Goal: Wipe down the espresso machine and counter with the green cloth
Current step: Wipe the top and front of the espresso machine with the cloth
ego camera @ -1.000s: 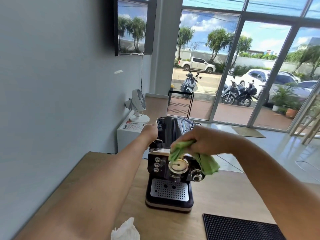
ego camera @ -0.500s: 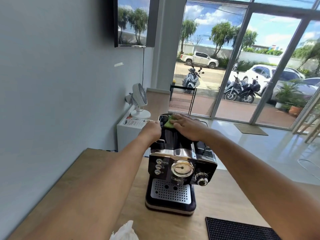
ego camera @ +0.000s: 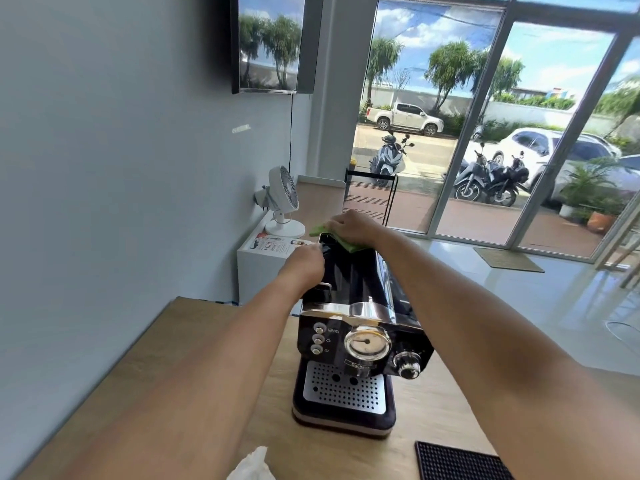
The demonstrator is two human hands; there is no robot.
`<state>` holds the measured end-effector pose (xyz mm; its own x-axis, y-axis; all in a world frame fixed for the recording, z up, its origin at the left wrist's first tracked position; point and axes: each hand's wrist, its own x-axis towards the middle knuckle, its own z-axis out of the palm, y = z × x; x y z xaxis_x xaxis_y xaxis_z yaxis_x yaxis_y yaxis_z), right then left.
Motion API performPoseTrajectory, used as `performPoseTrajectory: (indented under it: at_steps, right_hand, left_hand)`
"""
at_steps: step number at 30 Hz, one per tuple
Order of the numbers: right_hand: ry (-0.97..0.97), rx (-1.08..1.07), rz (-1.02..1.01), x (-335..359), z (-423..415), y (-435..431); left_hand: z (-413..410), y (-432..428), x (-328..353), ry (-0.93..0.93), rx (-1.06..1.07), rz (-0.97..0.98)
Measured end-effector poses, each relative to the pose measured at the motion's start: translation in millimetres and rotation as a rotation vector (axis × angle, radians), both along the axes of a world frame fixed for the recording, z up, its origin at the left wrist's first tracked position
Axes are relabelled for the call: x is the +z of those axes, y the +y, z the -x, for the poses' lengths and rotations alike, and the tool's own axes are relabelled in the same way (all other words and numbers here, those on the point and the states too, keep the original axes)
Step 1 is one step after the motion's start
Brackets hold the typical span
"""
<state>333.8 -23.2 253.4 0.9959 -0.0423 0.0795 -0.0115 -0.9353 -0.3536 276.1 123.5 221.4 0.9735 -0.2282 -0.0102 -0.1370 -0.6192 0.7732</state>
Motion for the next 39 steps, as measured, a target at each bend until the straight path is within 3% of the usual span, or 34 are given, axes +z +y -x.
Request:
performPoseTrajectory:
  at_steps: [5,13,19,22,33,39]
  right_hand:
    - [0.095,-0.040,0.174,-0.8,-4.0,-15.7]
    - [0.227,-0.213,0.194,-1.7,-4.3,-42.4]
    - [0.248,0.078,0.127,10.7,-13.2,10.7]
    - [0.300,0.103,0.149,16.3,-20.9,5.8]
    - [0.271,-0.333,0.302,2.3,-6.3,-61.2]
    - [0.362,-0.486,0.608,8.9,10.0,-47.2]
  left_hand:
    - [1.5,0.7,1.8,0.023,-0.019,0.058]
    - [3.9,1.1,2.6,0.067,-0.004,0.068]
    - [-0.6,0.1,-0.5,0.062,-0.014,0.075]
    - [-2.1,0.8,-2.2,0.084,-0.019,0.082]
    - [-0.2,-0.6,-3.3,0.078,0.023,0.039]
    - [-5.0,0.2,-6.7,0.059,-0.008,0.033]
